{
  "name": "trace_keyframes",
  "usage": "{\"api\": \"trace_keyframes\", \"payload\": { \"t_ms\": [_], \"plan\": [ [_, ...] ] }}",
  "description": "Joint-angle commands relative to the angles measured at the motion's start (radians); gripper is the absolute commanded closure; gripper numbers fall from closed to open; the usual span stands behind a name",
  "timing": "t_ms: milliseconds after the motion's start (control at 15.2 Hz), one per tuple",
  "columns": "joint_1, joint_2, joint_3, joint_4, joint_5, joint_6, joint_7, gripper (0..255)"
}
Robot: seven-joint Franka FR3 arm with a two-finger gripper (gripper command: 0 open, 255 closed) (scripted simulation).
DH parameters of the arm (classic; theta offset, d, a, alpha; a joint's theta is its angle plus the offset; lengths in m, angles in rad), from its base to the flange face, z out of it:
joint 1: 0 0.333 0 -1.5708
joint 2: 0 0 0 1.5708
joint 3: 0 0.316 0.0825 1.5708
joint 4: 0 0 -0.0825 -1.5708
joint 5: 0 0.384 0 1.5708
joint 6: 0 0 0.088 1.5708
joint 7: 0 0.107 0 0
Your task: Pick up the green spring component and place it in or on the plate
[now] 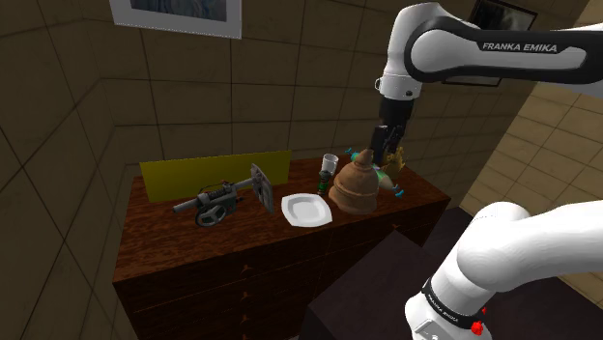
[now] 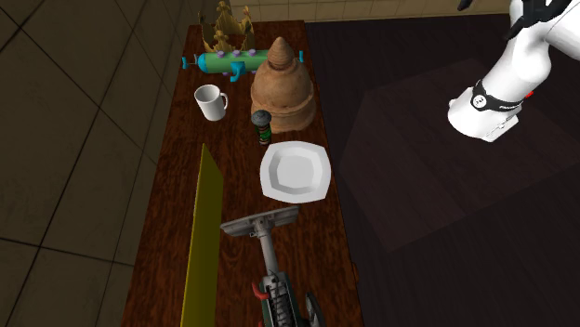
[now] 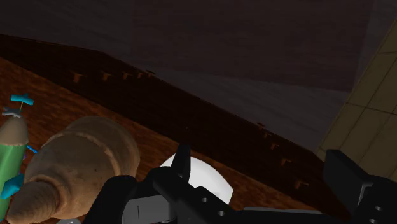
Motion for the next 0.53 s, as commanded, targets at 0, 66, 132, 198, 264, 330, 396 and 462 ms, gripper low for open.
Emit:
{"api": "trace_keyframes", "payload": {
  "t_ms": [0,66,132,198,264,330,396,462],
  "plan": [
    [0.000,0.000,0.000,0.000,0.000,0.000,0.000,0],
    [-0.006,0.025,-0.009,-0.005,-0.007,0.034,-0.006,0],
    [-0.011,0.052,-0.018,-0.009,-0.013,0.067,-0.012,0],
    [-0.016,0.080,-0.027,-0.012,-0.019,0.100,-0.018,0],
    [-0.022,0.108,-0.036,-0.013,-0.024,0.133,-0.024,0],
    [-0.027,0.138,-0.045,-0.012,-0.029,0.165,-0.030,0],
    [-0.032,0.169,-0.054,-0.010,-0.034,0.197,-0.036,0],
    [-0.037,0.200,-0.063,-0.007,-0.038,0.228,-0.042,0]
  ]
}}
